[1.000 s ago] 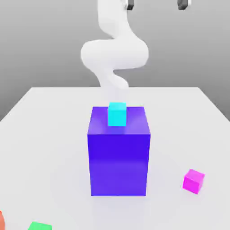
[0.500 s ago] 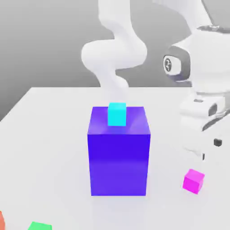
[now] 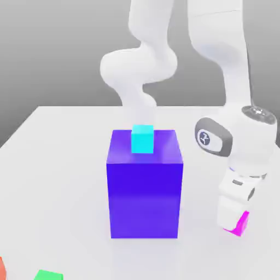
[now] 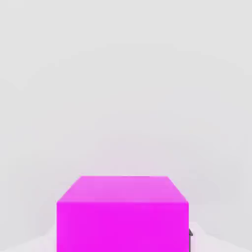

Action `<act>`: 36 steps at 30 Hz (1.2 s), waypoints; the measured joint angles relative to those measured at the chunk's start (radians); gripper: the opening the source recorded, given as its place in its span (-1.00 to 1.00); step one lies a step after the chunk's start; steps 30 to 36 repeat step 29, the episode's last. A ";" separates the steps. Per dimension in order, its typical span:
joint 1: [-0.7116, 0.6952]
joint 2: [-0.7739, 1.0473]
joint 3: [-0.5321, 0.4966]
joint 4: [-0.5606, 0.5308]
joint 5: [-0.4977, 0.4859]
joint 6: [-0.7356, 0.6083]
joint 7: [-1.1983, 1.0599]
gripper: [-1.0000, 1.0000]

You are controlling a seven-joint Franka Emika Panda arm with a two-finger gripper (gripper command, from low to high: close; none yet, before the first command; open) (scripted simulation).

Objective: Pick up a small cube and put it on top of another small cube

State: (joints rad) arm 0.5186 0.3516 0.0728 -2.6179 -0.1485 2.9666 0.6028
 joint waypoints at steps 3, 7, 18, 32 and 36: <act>-0.022 -0.086 0.029 -0.017 0.030 -0.068 -0.024 -1.00; -0.071 -0.184 0.037 -0.013 0.094 -0.176 -0.088 -1.00; -0.435 -0.070 -0.196 0.287 0.219 -0.385 -0.377 -1.00; -0.642 0.109 -0.259 0.454 0.314 -0.357 -0.547 1.00; -0.642 0.109 -0.259 0.454 0.314 -0.357 -0.547 1.00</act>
